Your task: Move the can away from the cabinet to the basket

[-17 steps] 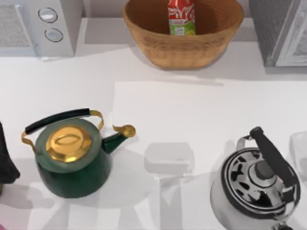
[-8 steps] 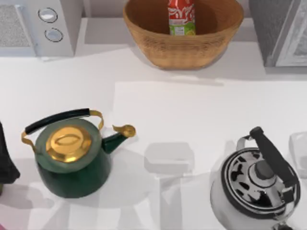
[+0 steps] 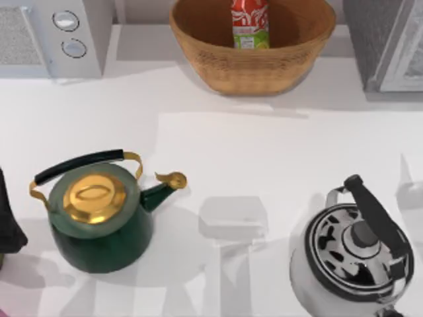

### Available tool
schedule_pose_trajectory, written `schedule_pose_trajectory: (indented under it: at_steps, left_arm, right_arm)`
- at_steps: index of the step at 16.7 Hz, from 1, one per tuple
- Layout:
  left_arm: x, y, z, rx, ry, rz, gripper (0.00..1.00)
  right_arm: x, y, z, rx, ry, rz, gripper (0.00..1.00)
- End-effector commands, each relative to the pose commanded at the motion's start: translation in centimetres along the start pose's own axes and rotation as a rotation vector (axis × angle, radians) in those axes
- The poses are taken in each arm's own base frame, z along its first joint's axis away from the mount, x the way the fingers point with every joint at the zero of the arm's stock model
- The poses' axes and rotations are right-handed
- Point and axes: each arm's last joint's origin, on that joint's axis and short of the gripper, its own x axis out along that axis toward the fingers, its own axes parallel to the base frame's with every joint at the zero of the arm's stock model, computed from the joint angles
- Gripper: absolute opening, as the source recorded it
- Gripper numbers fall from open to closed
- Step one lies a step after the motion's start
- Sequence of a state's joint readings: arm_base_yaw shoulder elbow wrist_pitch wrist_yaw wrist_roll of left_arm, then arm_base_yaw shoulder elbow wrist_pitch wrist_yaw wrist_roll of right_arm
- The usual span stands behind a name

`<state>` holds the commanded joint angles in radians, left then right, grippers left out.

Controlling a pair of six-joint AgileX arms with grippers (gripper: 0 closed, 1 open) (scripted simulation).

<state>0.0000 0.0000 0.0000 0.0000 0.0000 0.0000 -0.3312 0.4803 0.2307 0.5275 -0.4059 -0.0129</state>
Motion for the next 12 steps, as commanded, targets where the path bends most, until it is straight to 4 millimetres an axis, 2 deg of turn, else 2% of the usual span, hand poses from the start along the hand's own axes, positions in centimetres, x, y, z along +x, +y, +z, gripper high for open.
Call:
schedule_pose_trajectory:
  at_steps: [3,5,8,12]
  left_arm:
    - [0.0,0.0,0.0,0.000,0.000,0.000,1.00]
    - [0.0,0.0,0.0,0.000,0.000,0.000,1.00]
    - [0.0,0.0,0.0,0.000,0.000,0.000,1.00]
    - [0.0,0.0,0.0,0.000,0.000,0.000,1.00]
  right_arm:
    - [1.9,-3.0,0.6,-0.065,-0.020,0.019,1.00]
    - [2.8,-5.4,0.0,-0.091,-0.002,0.026,1.00]
    - [3.0,-9.2,-2.2,-0.089,0.059,0.019,1.00]
    - [1.5,-13.2,-6.0,-0.024,0.154,-0.015,1.00]
